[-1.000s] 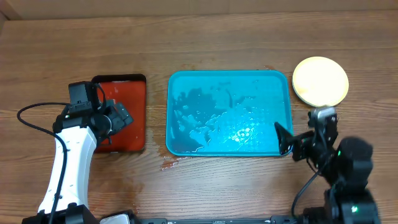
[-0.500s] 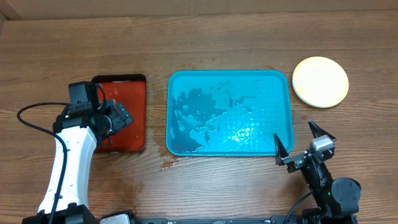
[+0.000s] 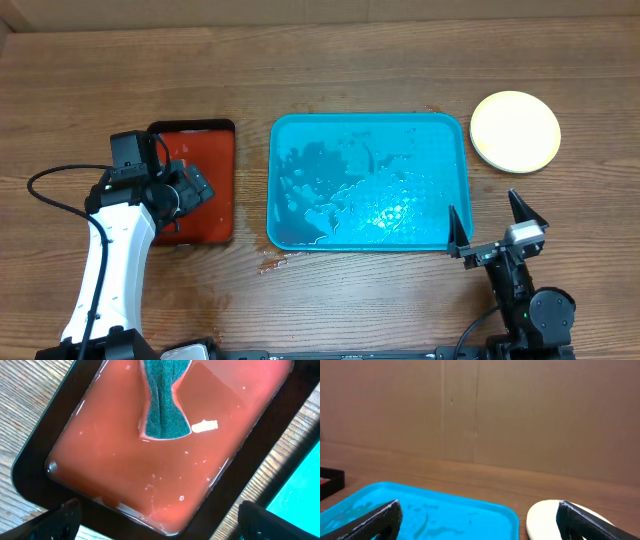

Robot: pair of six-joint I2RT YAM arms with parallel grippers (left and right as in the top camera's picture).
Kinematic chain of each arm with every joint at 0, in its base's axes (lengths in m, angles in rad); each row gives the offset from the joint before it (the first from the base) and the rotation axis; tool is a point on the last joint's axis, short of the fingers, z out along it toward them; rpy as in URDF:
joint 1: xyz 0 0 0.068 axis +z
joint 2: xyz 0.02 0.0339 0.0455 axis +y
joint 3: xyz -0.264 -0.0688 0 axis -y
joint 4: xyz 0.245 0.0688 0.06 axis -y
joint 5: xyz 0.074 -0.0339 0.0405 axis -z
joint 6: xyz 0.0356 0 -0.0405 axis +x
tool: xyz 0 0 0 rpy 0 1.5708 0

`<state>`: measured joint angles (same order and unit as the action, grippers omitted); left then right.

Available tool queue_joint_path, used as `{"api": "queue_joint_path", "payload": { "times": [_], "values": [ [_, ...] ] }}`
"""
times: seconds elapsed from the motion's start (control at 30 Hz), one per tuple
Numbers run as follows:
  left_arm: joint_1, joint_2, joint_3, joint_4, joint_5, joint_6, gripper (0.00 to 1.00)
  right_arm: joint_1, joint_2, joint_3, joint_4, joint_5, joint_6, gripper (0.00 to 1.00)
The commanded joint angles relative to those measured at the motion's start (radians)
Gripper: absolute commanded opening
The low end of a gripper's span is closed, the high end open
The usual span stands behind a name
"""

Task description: Clean dirty plates on tray and stack at the side

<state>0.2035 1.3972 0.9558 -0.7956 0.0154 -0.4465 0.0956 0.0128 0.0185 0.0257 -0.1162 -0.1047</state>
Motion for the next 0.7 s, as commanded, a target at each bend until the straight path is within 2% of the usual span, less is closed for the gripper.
{"api": "queue_joint_path", "payload": {
  "times": [0.0,0.13,0.67],
  "values": [
    [-0.001,0.008,-0.003,0.0,0.0,-0.014,1.0,0.008,-0.011,-0.011,-0.003,0.026,0.007,1.0],
    [-0.001,0.008,-0.003,0.0,0.0,-0.014,1.0,0.008,-0.011,-0.011,-0.099,0.025,0.007,1.0],
    [-0.001,0.008,-0.003,0.0,0.0,-0.014,1.0,0.008,-0.01,-0.011,-0.102,0.026,0.007,1.0]
  ]
}}
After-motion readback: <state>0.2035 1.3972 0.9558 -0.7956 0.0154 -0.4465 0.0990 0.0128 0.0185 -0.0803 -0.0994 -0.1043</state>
